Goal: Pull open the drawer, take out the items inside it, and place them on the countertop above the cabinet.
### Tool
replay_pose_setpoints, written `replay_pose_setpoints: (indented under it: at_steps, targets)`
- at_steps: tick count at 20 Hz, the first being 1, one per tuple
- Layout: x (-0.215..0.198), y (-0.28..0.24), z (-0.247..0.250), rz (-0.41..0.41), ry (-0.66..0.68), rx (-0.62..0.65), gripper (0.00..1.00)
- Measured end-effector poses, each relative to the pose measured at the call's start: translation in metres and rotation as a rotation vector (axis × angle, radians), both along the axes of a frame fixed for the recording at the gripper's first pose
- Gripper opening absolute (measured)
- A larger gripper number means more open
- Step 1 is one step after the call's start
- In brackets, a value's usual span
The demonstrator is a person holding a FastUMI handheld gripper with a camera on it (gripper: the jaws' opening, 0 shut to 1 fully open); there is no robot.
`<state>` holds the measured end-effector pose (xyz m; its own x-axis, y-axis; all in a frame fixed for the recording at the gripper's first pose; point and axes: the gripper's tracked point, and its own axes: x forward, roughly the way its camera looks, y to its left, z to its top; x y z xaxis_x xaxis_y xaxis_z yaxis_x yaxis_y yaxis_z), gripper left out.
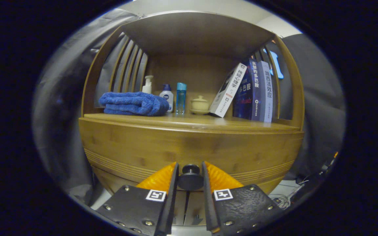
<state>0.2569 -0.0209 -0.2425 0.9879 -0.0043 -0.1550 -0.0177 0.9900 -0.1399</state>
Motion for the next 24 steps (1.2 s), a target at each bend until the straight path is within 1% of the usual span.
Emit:
replay_pose_setpoints:
  at_steps: [2, 4, 5, 7, 8, 10, 11, 12, 14, 15, 17, 20, 22, 23, 24]
  targets:
    - [-0.002, -0.001, 0.001, -0.005, -0.004, -0.012, 0.4]
    - [-0.006, -0.002, -0.006, -0.028, 0.001, -0.041, 0.42]
    - [-0.006, -0.001, -0.008, -0.031, 0.005, -0.058, 0.45]
    - [-0.004, -0.001, -0.009, -0.026, 0.0, -0.079, 0.46]
    - [-0.002, -0.001, -0.013, -0.027, 0.012, -0.062, 0.47]
    - [-0.003, -0.005, -0.021, -0.034, 0.052, 0.016, 0.48]
    - [-0.001, -0.003, -0.019, -0.035, 0.049, 0.058, 0.48]
    - [0.0, -0.002, -0.02, -0.032, 0.058, 0.064, 0.48]
    - [0.006, -0.004, -0.021, -0.03, 0.056, 0.031, 0.48]
    - [0.002, -0.005, -0.018, -0.037, 0.056, 0.022, 0.42]
    - [0.0, -0.003, -0.02, -0.047, 0.059, 0.015, 0.42]
    - [-0.003, -0.005, -0.021, -0.1, 0.047, 0.024, 0.42]
    - [-0.011, -0.005, -0.017, -0.101, 0.012, -0.018, 0.43]
    - [-0.007, -0.005, -0.02, -0.097, 0.001, -0.028, 0.43]
    - [-0.012, -0.005, -0.016, -0.092, -0.009, -0.039, 0.4]
